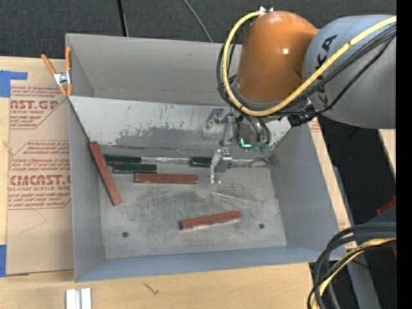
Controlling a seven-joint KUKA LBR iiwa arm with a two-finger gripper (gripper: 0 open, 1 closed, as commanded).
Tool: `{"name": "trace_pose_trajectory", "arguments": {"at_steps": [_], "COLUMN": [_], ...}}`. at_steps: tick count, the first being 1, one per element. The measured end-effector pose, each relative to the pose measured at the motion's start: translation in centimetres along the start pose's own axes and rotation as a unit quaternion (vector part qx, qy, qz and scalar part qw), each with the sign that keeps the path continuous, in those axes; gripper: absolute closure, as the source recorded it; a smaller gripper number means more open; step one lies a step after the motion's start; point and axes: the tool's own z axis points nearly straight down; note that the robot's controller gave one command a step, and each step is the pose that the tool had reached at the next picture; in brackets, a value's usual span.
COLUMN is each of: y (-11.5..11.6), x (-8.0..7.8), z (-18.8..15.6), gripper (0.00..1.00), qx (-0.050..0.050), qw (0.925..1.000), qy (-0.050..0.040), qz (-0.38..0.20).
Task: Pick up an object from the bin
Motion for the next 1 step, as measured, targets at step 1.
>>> {"name": "trace_pose_trajectory", "arguments": {"at_steps": [1], "y": [-0.01], "x": [-0.14], "z": [-0.48], "gripper": [0.0], "qx": [0.0], "qw": [1.0], "qy": [-0.0039], "qz": [0.001]}}
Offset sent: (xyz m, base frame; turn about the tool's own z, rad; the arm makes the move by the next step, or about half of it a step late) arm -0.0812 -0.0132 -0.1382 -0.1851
